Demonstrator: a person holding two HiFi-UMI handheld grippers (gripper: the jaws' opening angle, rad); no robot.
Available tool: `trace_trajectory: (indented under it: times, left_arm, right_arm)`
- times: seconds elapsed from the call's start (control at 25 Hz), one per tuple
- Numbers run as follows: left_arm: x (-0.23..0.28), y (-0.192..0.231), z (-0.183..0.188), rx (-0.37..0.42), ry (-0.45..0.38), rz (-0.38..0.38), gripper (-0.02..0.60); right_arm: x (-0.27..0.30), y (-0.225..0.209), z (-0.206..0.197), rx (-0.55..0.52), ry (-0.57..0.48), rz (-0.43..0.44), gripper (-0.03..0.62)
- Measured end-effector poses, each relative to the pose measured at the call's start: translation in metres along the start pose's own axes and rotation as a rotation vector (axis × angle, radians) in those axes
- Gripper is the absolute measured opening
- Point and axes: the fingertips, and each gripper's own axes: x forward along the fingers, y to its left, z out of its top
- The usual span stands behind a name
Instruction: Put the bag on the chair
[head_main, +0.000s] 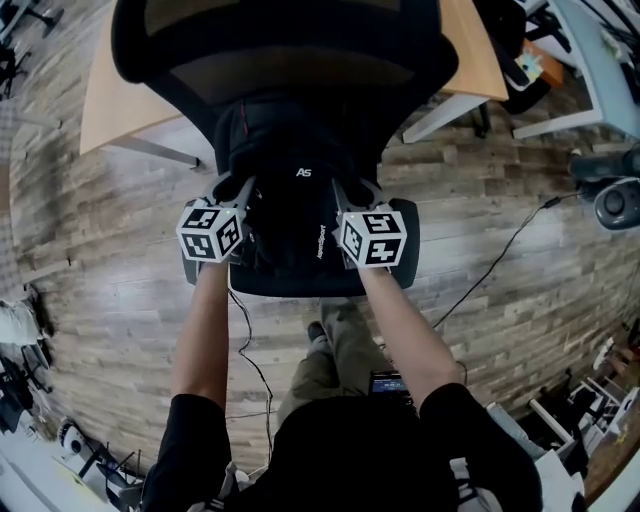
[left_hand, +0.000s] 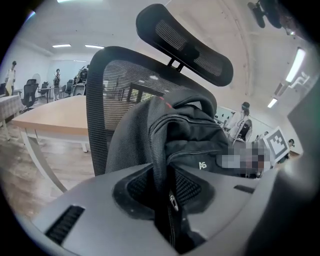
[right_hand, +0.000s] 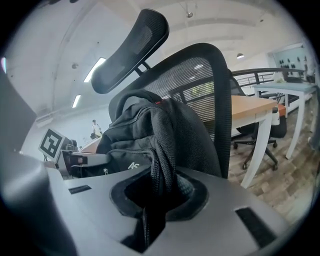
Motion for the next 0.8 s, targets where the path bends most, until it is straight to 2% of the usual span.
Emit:
trace_trajectory:
  times: [0.2,0.28,0.36,0.48,0.64,0.8]
  left_arm:
    - [-0.005,0.0,-0.008,-0.018,0.012,0.024,0.093]
    - [-0.006,0.003,-0.01,-0.023,0.011,0.05,0.132]
    - [-0.009,0.007,-0.011,-0.034,0.006,0.069,0.18]
    - [-0.019,0.008,-0.013,-0.038,0.003,0.081,0.209]
    - [-0.04,0.005,-0.013,-0.045,-0.025,0.087,0.209]
    - [-0.08,-0.004,-0.008,-0.062,-0.101,0.113,0.183]
  right_arm:
    - [-0.007,0.003,-0.006,0.001,0.004,0.004,0.067]
    - [-0.009,0.003,-0.007,0.009,0.012,0.013,0.114]
    - [-0.012,0.0,-0.003,0.007,0.011,0.014,0.198]
    - [-0.023,-0.004,-0.001,-0.012,0.012,0.003,0.233]
    - [-0.045,0.003,-0.002,-0.027,0.005,0.014,0.203]
    - [-0.08,0.017,-0.001,-0.045,-0.035,-0.006,0.141]
